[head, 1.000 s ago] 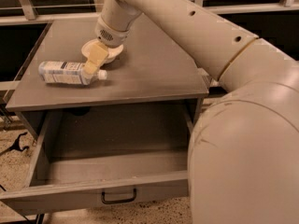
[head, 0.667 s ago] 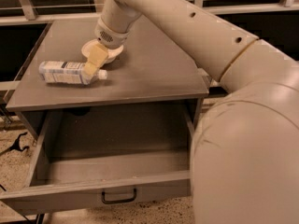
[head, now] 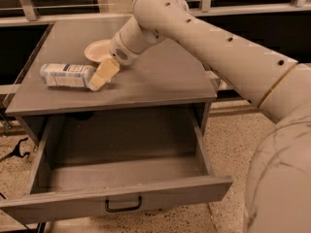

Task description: Place blue plastic bottle into top drawer

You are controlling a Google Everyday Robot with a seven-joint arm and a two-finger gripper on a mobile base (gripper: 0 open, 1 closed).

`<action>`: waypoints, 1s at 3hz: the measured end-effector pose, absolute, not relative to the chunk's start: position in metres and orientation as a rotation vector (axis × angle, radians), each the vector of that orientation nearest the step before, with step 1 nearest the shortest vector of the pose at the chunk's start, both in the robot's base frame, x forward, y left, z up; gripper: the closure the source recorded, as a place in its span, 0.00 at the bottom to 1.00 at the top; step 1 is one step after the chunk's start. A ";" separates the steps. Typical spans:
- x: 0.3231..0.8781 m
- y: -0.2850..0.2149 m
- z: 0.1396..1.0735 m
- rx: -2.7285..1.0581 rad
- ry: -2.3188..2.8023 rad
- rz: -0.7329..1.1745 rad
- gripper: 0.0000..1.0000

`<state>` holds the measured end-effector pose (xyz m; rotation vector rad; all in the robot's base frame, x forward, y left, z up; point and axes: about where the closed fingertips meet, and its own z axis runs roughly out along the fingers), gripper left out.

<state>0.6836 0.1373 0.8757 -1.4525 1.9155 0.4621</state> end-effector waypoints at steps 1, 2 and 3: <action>0.686 0.139 0.877 -1.447 1.917 0.455 0.00; 0.686 0.139 0.873 -1.446 1.910 0.475 0.00; 0.686 0.142 0.870 -1.450 1.898 0.512 0.02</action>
Offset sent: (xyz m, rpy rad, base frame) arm 0.0028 -0.0024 -0.0022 0.0339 0.0006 0.0030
